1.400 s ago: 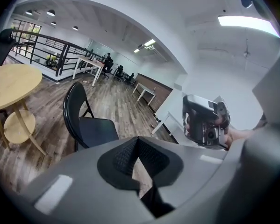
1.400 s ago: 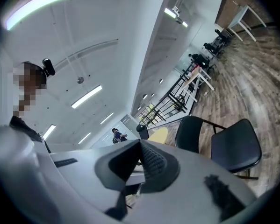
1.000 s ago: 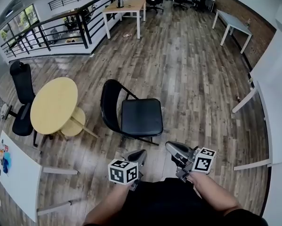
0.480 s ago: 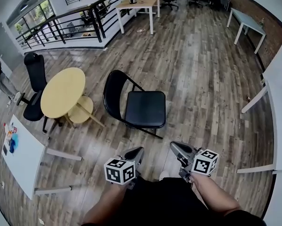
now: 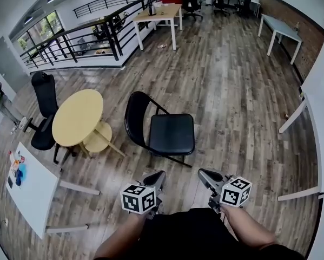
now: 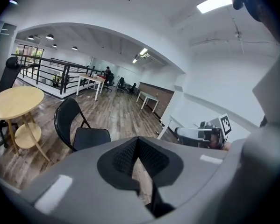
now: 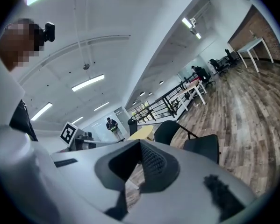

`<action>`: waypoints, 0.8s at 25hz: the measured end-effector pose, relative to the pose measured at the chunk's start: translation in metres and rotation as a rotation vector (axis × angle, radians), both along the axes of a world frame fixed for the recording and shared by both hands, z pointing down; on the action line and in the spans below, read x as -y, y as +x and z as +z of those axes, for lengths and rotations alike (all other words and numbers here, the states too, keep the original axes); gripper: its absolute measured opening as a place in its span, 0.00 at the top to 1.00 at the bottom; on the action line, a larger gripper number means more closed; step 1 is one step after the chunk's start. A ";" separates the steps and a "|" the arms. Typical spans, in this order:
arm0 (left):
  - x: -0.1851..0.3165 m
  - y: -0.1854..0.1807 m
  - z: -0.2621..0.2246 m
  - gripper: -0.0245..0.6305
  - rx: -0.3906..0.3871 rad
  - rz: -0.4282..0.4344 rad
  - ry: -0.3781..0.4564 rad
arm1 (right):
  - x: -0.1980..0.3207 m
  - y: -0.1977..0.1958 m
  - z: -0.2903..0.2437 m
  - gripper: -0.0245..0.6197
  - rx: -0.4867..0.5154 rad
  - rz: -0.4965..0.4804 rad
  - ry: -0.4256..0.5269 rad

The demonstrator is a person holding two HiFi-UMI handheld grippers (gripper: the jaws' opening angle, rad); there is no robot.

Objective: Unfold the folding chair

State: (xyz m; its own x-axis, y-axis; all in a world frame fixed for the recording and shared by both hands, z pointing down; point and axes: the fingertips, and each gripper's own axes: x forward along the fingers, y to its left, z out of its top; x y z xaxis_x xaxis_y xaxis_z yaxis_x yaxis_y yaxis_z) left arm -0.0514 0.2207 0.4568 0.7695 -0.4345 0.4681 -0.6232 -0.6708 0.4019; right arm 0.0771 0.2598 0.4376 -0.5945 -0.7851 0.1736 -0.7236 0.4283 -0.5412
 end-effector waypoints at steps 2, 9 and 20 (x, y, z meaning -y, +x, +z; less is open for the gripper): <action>0.008 -0.015 -0.005 0.95 -0.006 0.002 0.011 | 0.005 -0.017 0.001 0.95 -0.021 0.000 0.005; 0.032 -0.074 0.002 0.95 0.006 0.012 -0.013 | 0.027 -0.071 0.006 0.95 -0.012 0.032 -0.017; 0.052 -0.101 0.005 0.95 -0.016 0.059 -0.022 | 0.046 -0.105 0.006 0.95 -0.044 0.106 -0.033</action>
